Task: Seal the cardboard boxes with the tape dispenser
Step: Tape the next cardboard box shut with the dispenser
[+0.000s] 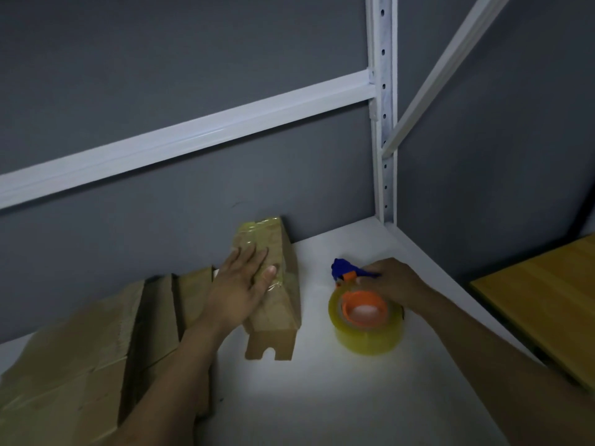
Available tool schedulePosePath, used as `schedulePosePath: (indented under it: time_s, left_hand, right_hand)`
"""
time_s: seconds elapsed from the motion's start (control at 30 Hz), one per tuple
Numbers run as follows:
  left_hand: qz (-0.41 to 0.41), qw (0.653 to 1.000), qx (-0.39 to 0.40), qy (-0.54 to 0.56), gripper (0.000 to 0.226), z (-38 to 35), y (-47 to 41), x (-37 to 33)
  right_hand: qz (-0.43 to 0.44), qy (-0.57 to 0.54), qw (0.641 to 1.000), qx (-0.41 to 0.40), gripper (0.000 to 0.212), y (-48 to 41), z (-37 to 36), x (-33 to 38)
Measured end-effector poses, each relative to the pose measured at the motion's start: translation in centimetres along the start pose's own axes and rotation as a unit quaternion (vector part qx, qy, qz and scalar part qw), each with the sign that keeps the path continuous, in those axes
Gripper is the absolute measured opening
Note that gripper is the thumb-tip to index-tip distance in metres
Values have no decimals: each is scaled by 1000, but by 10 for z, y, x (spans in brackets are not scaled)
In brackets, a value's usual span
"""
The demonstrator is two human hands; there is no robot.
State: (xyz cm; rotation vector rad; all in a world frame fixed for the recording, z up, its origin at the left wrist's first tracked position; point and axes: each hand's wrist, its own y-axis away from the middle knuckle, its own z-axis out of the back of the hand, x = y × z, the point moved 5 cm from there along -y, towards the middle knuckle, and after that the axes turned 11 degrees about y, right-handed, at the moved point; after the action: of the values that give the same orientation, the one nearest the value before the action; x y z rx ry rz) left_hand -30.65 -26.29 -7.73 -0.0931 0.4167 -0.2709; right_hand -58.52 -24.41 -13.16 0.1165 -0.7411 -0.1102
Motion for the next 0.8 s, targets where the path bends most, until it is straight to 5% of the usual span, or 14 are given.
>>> schedulePosePath:
  time_s: [0.1, 0.2, 0.27, 0.33, 0.43, 0.63, 0.8]
  left_hand:
    - [-16, 1000, -4, -4, 92, 1, -1, -1]
    - [-15, 1000, 3, 1, 93, -1, -1, 0]
    - [-18, 1000, 2, 4, 93, -1, 0, 0]
    - [-19, 1000, 4, 4, 93, -1, 1, 0]
    - [-20, 1000, 14, 0, 92, -1, 1, 3]
    - [-6, 1000, 25, 10, 85, -2, 1, 4]
    - [8, 998, 15, 59, 72, 2, 2, 4]
  right_hand:
    - [93, 35, 981, -168, 26, 9, -4, 51]
    - [22, -165, 986, -5, 23, 9, -41, 89]
    - [-49, -357, 922, 142, 33, 10, -69, 98]
    - [-80, -470, 863, 165, 35, 8, -76, 94]
    - [-95, -530, 833, 127, 29, 2, -77, 87]
    - [-119, -457, 881, 42, 16, 2, -114, 90]
    - [-137, -383, 912, 49, 45, 4, -153, 78]
